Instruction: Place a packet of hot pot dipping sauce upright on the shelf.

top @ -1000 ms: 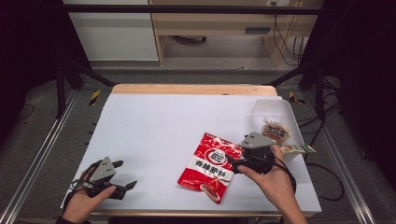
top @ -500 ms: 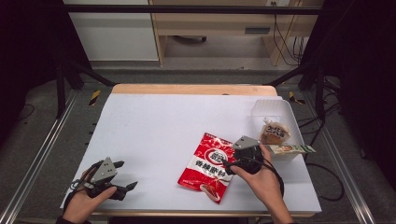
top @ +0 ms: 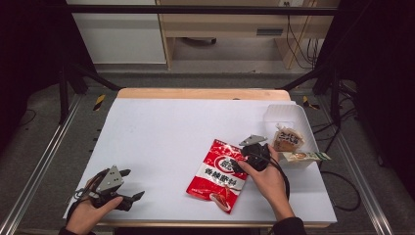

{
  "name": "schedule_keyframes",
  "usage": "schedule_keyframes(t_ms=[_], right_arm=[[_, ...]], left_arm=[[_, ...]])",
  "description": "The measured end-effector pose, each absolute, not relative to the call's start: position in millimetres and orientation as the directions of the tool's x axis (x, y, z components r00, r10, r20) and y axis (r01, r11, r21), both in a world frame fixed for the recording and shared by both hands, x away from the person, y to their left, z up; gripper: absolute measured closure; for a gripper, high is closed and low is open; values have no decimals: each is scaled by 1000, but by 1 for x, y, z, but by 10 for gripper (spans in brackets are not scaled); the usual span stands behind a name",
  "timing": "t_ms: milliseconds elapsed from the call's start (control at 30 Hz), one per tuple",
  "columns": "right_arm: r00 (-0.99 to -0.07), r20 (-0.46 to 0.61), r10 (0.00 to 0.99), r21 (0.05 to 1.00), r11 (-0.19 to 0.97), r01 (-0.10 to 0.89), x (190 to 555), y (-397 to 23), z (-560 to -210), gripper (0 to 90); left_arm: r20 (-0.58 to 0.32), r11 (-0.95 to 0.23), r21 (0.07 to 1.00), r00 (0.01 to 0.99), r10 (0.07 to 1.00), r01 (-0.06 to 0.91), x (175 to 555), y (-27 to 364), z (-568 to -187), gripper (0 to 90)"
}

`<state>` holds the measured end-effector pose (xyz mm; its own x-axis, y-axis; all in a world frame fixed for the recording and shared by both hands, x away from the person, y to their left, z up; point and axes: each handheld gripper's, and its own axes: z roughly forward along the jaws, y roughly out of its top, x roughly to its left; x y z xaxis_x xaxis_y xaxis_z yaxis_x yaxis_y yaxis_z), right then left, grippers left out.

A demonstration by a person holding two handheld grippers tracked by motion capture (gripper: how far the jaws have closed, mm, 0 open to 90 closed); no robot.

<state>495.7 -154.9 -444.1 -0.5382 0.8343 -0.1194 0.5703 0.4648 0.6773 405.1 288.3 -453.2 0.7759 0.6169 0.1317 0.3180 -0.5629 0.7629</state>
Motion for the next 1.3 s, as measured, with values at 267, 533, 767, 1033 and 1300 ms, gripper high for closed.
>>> schedule_keyframes(t_ms=[267,533,767,1033,1300], right_arm=[[-518,-84,851,654,440,616,508,-155,-450,105],[-508,-68,859,633,431,643,515,-161,-456,115],[-524,-44,851,628,431,648,514,-161,-457,142],[-547,-11,837,631,430,646,505,-162,-454,188],[-505,-53,861,633,420,650,502,-167,-457,127]], left_arm=[[132,-564,763,777,615,317,405,288,-453,113],[133,-568,759,780,612,317,405,288,-453,113],[133,-571,757,781,610,318,405,287,-454,113],[134,-572,756,781,610,317,405,287,-454,113],[135,-576,754,783,607,316,405,286,-454,113]])
